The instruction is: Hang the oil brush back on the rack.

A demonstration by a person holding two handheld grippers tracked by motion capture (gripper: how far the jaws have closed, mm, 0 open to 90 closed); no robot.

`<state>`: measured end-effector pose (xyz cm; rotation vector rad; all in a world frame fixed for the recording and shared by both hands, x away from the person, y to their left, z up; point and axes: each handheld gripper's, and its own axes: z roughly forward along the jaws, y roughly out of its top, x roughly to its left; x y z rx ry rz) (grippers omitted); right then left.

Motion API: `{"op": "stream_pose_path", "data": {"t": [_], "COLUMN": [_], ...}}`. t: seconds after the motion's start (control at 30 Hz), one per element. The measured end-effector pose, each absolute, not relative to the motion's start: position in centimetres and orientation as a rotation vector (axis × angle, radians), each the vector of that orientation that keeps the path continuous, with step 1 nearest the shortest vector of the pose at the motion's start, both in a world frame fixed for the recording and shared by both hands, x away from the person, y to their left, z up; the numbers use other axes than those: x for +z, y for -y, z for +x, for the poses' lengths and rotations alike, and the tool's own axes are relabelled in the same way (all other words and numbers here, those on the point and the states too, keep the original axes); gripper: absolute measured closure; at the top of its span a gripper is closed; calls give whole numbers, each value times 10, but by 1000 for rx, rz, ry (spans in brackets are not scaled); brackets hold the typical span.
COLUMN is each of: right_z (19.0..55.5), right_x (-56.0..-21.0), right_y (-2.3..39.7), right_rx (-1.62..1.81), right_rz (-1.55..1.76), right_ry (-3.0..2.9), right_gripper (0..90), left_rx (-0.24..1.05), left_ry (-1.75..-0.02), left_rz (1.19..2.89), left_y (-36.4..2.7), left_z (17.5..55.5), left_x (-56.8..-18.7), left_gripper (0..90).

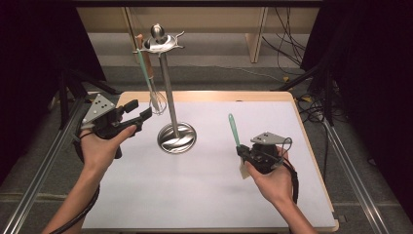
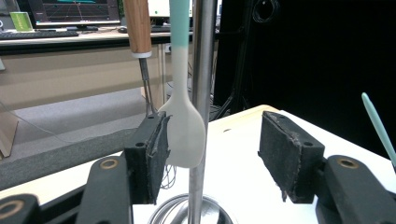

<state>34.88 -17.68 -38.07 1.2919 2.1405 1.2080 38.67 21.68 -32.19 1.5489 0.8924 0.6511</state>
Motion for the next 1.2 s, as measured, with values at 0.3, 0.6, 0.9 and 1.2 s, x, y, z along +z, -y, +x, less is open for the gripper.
{"op": "stream_pose_path", "data": {"t": [0.3,0.6,0.9,1.2], "right_z": [349,349,348,349], "right_x": [-374,-367,-362,-361], "right_y": [174,166,154,145], "right_rx": [1272,1300,1327,1362], "right_rz": [1240,1191,1157,1151], "right_ry": [-2085,-2080,-2074,-2061], "right_gripper": [827,827,827,827], "left_rx": [647,633,615,589], "left_ry": [-876,-853,-834,-802], "left_rz": [1556,1570,1569,1573], "left_y": [-212,-202,-195,-186], "left_z": [385,383,381,381], "left_x": [-321,-324,-325,-327], "left_gripper": [415,420,424,425]}}
